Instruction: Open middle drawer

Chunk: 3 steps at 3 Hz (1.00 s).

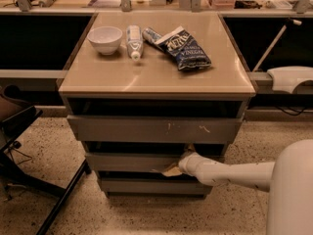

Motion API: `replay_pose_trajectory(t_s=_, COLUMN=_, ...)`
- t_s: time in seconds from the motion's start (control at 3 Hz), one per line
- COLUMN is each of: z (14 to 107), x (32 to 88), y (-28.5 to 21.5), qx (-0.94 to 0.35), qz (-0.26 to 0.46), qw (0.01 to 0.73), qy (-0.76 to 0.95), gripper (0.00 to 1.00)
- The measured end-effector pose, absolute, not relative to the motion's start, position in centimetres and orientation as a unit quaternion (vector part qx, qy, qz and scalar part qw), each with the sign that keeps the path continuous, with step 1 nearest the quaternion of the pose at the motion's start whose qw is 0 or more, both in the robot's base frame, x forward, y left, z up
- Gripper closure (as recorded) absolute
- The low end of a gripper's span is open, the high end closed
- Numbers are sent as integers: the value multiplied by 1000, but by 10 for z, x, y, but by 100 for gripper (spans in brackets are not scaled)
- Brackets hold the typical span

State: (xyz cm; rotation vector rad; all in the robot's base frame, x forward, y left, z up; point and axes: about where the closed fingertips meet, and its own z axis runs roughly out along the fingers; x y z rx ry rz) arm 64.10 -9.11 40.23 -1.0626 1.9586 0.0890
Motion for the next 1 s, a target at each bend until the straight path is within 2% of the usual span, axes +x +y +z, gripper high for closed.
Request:
replay_pose_trajectory(t_s=0.33, z=402, x=641, y=-91, qx=-428, qz=36, qw=440, qy=789, gripper=19)
replay_pose_trajectory(t_s=1.0, z=411, x=641, y=-91, qx=-428, qz=36, qw=440, qy=789, gripper=65)
